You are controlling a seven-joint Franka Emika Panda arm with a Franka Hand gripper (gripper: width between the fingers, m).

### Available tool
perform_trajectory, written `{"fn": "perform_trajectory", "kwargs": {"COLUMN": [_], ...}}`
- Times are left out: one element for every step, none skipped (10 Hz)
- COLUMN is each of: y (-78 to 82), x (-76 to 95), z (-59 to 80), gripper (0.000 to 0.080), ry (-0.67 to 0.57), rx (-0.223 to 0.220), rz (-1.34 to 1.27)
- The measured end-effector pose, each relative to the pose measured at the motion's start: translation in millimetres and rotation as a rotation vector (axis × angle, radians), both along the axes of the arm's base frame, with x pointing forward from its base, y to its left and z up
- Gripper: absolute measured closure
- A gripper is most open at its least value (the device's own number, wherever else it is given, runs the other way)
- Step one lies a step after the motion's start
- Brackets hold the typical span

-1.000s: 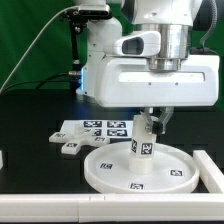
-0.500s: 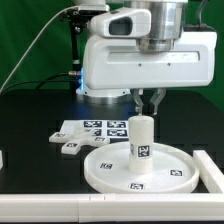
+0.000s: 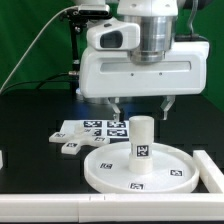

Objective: Assemble round table

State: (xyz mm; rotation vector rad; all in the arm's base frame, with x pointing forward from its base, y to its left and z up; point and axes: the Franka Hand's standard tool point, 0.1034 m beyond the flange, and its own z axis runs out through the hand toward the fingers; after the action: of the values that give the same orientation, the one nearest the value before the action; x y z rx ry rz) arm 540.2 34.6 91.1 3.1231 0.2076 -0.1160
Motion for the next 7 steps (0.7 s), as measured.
{"fn": "perform_trajectory", "kwargs": {"y": [0.1, 3.8, 4.9, 3.8, 3.8, 3.8, 4.3], "x": [-2.4, -5.5, -5.6, -5.4, -5.5, -5.6, -5.7], "z": [-6.0, -14.1, -16.3, -16.0, -16.3, -16.4, -16.6], "gripper": [0.0161, 0.0153, 0.0153, 0.0151, 0.0151, 0.0236, 0.0382], "ry": [-0.003, -0.009, -0.008, -0.008, -0.008, -0.008, -0.009], "rx": [-0.004, -0.009, -0.011, -0.011, -0.012, -0.012, -0.016], "rz": [-0.003, 0.005, 0.008, -0.010, -0.021, -0.021, -0.104]}}
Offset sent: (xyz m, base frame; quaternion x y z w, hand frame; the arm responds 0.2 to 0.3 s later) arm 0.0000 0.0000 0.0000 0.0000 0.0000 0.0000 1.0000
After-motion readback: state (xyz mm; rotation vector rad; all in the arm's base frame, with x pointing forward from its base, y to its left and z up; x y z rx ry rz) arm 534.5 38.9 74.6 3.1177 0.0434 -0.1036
